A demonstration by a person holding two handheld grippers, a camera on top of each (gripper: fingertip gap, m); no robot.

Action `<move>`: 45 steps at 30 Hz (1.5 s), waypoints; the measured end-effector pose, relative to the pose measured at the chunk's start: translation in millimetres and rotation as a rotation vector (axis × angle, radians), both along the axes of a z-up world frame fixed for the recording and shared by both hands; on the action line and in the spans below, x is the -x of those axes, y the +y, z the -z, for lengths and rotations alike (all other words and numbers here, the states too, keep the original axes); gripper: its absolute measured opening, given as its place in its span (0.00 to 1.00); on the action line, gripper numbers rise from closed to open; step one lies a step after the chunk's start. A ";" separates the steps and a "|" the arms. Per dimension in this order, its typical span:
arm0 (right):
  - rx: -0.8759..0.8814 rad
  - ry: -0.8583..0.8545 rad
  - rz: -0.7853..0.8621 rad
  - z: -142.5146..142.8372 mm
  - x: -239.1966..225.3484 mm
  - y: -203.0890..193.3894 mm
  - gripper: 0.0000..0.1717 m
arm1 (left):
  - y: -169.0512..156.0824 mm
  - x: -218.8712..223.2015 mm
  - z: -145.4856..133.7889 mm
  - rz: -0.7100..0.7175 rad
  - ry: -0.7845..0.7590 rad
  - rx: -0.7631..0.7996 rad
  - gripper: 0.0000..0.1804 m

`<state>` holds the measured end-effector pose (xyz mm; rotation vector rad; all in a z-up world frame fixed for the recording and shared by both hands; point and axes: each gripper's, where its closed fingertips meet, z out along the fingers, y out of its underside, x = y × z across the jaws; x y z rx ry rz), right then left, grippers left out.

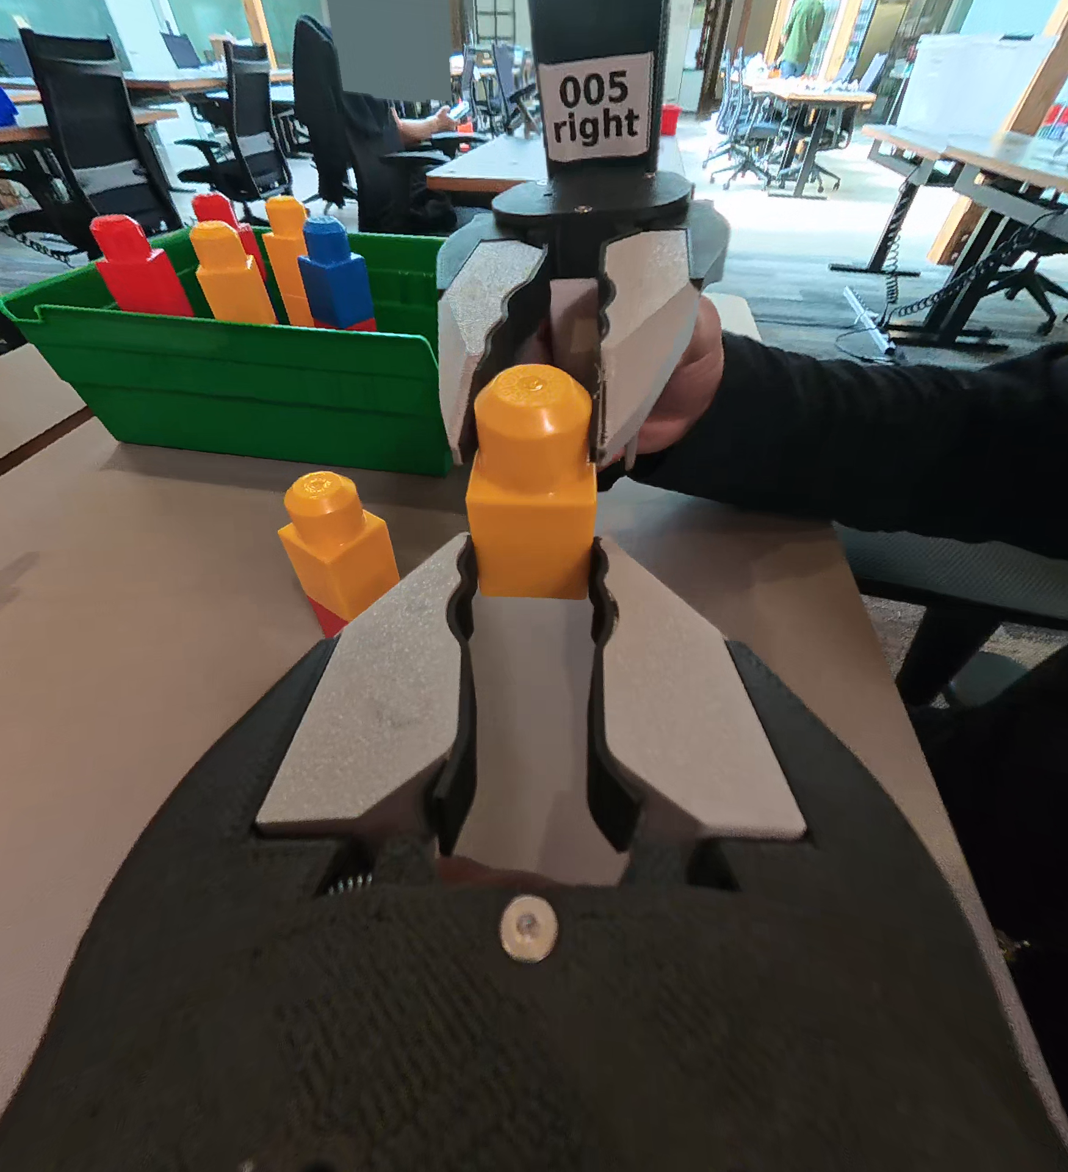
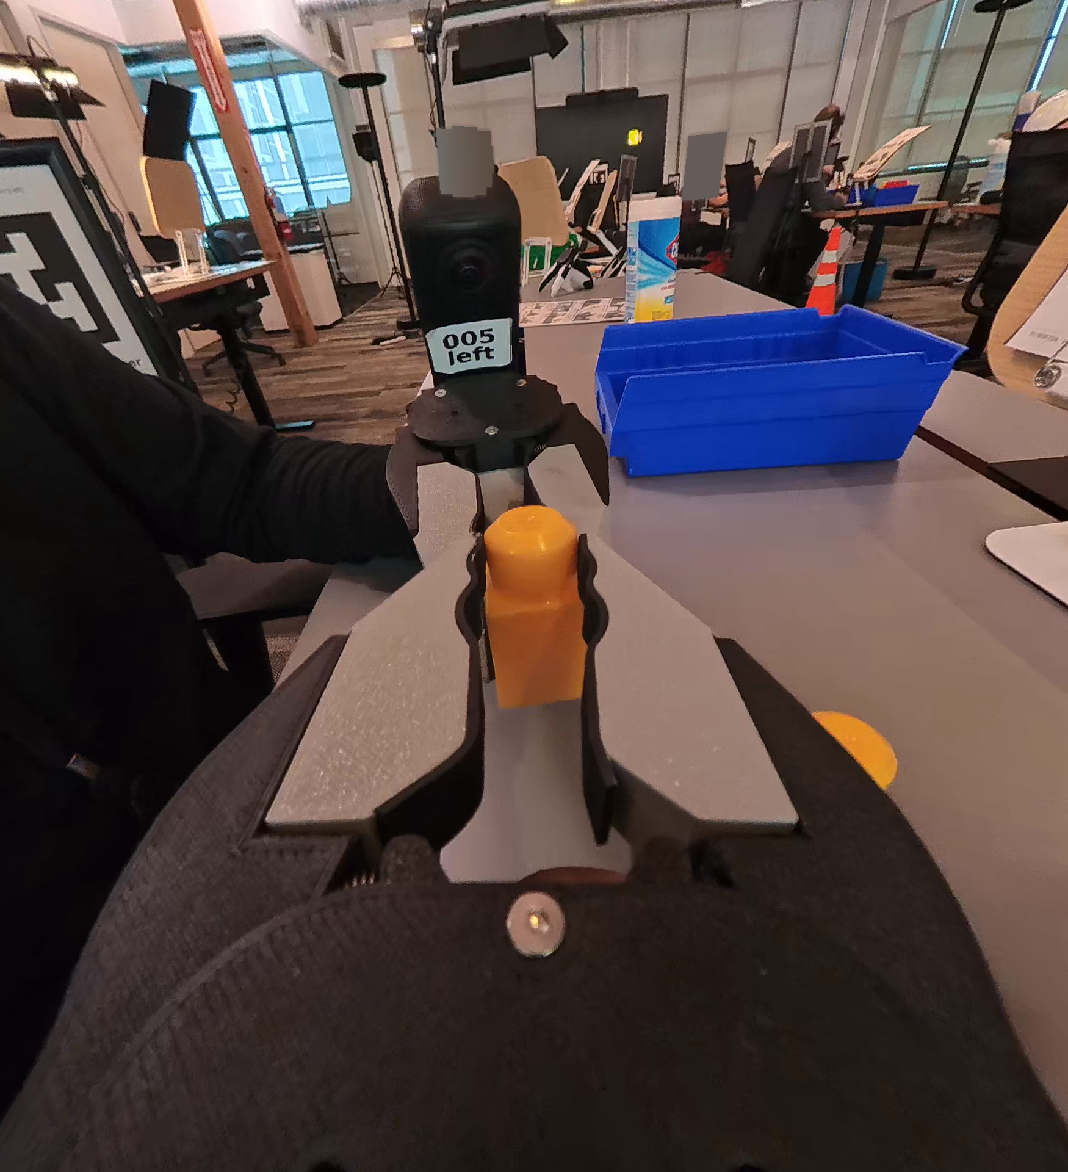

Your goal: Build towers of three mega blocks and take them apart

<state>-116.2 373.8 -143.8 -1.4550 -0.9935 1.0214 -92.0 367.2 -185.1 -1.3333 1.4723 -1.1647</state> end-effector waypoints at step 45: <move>-0.105 0.201 0.252 -46.8 -71.2 28.1 0.16 | 86.2 -41.8 75.8 0.352 0.400 -0.159 0.41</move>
